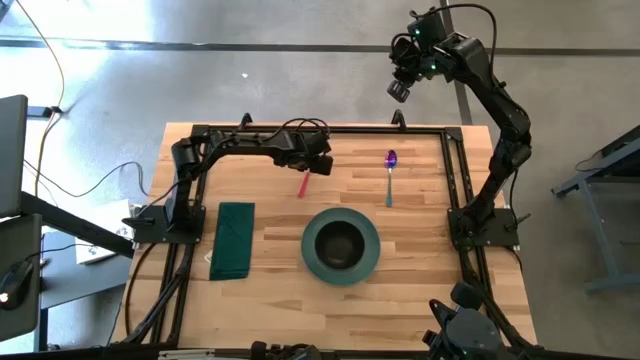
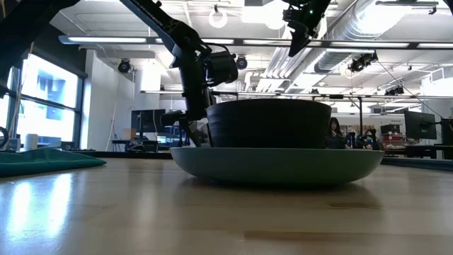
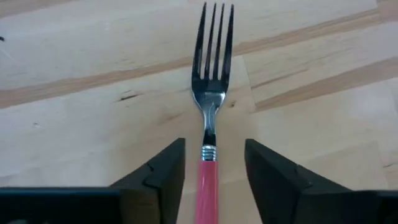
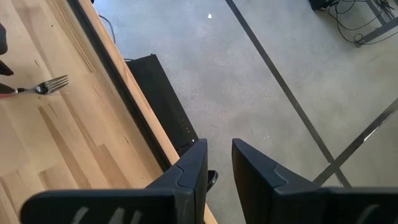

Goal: Set table place
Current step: Put the red fork to the right of the blue plate

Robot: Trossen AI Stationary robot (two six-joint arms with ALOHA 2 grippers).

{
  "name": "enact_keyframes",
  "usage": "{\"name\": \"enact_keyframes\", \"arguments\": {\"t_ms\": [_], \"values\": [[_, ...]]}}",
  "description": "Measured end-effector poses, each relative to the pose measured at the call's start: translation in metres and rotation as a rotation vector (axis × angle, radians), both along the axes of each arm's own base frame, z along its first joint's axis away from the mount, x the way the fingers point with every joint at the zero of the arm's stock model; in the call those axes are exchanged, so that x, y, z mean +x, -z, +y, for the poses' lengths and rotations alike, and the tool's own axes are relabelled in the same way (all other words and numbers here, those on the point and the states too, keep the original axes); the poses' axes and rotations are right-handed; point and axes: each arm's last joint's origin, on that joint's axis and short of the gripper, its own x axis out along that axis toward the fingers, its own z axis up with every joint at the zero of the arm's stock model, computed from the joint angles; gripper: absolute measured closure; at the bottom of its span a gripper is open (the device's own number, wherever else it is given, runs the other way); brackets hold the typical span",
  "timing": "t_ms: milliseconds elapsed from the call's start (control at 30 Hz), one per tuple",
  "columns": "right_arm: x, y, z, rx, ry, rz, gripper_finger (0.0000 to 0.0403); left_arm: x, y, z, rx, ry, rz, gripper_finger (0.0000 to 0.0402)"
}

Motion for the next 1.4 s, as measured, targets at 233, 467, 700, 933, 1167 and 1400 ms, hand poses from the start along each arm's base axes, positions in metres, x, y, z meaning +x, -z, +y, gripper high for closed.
{"name": "enact_keyframes", "arguments": {"t_ms": [233, 467, 700, 933, 1167, 1400], "values": [[0.000, 0.000, 0.000, 0.001, 0.000, 0.000, 0.0337, 0.007, 0.026, 0.003, -0.053, 0.007, 0.001, 0.0227], [0.000, 0.000, 0.000, 0.002, -0.001, 0.001, 0.0337, 0.008, 0.030, 0.008, -0.031, 0.019, -0.012, 0.0237], [0.000, 0.000, 0.000, 0.006, 0.001, 0.003, 0.0337, 0.011, 0.029, 0.011, -0.007, 0.062, -0.029, 0.0307], [-0.001, 0.001, 0.001, 0.019, 0.002, 0.013, 0.0337, 0.010, 0.028, 0.011, -0.006, 0.090, -0.010, 0.0389], [-0.001, 0.002, 0.001, 0.019, 0.001, 0.013, 0.0337, 0.009, 0.028, 0.011, -0.005, 0.095, -0.001, 0.0400], [-0.001, 0.001, 0.001, 0.015, 0.001, 0.011, 0.0337, 0.009, 0.029, 0.010, -0.002, 0.093, 0.012, 0.0401]]}}
